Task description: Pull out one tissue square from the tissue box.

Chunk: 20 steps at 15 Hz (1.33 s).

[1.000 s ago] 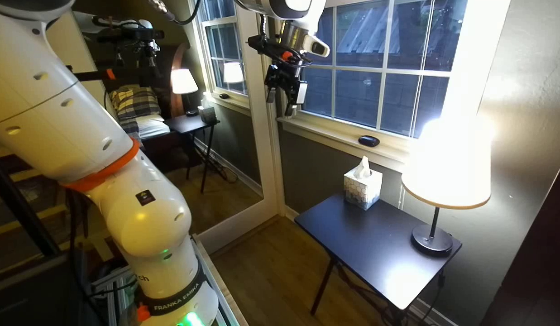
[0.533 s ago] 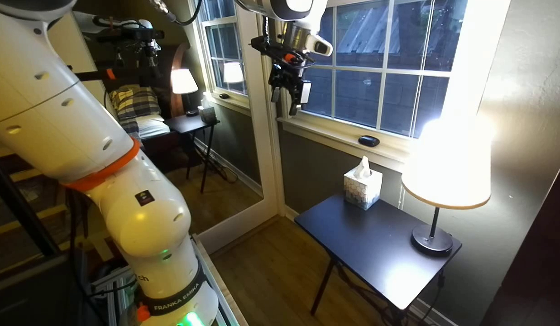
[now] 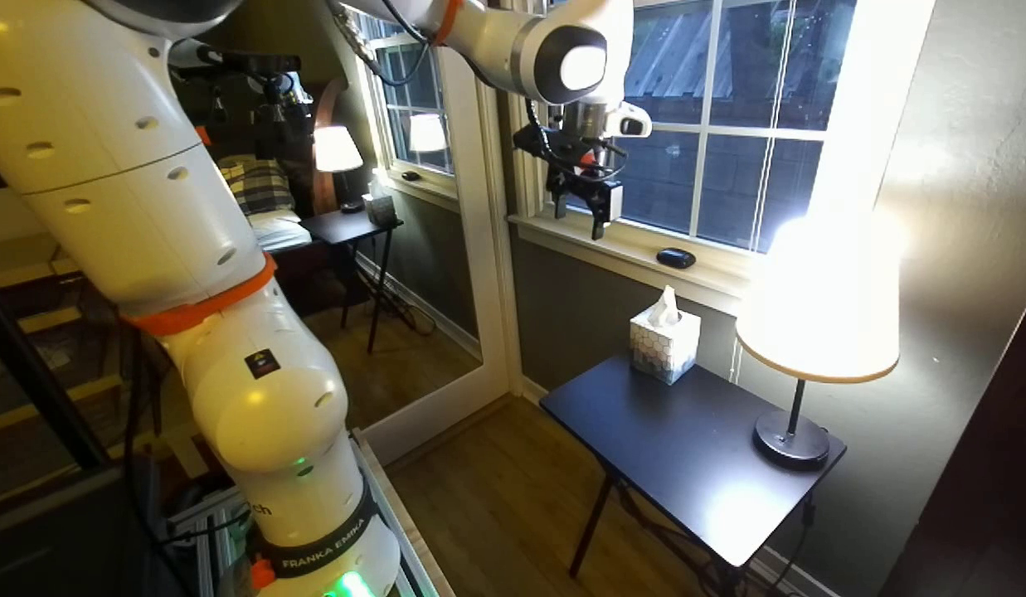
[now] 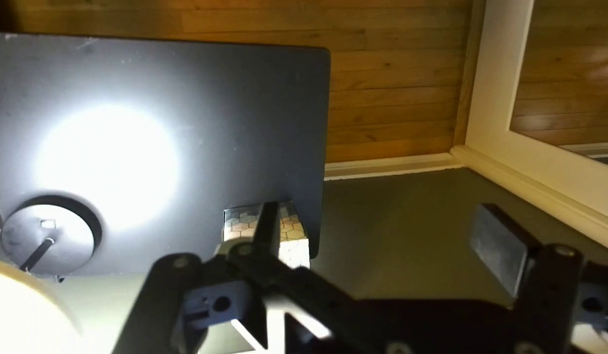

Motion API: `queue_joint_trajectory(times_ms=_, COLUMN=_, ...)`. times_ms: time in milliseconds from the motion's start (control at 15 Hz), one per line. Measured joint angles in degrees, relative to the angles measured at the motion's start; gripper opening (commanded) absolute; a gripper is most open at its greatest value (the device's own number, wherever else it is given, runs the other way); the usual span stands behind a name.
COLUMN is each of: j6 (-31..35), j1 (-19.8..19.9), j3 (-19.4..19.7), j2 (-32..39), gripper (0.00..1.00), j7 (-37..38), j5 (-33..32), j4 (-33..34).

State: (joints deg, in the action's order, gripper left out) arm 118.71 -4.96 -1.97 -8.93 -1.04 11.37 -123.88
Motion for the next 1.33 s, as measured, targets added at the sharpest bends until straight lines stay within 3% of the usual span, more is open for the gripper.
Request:
queue_joint_trajectory(times_ms=333, j6=19.23, j1=-0.11, j3=-1.24, j2=9.57, gripper=1.0, j7=-3.36, j5=-6.57, j4=-0.72)
queue_joint_trajectory(times_ms=667, j6=32.4, j1=-0.18, j3=-1.39, j2=17.19, gripper=1.0, j7=0.65, j5=-16.07, j4=-0.09)
queue_joint_trajectory(times_ms=1333, j6=33.73, j1=-0.15, j3=-1.26, j2=18.87, gripper=1.0, j7=2.01, j5=-18.12, j4=0.9)
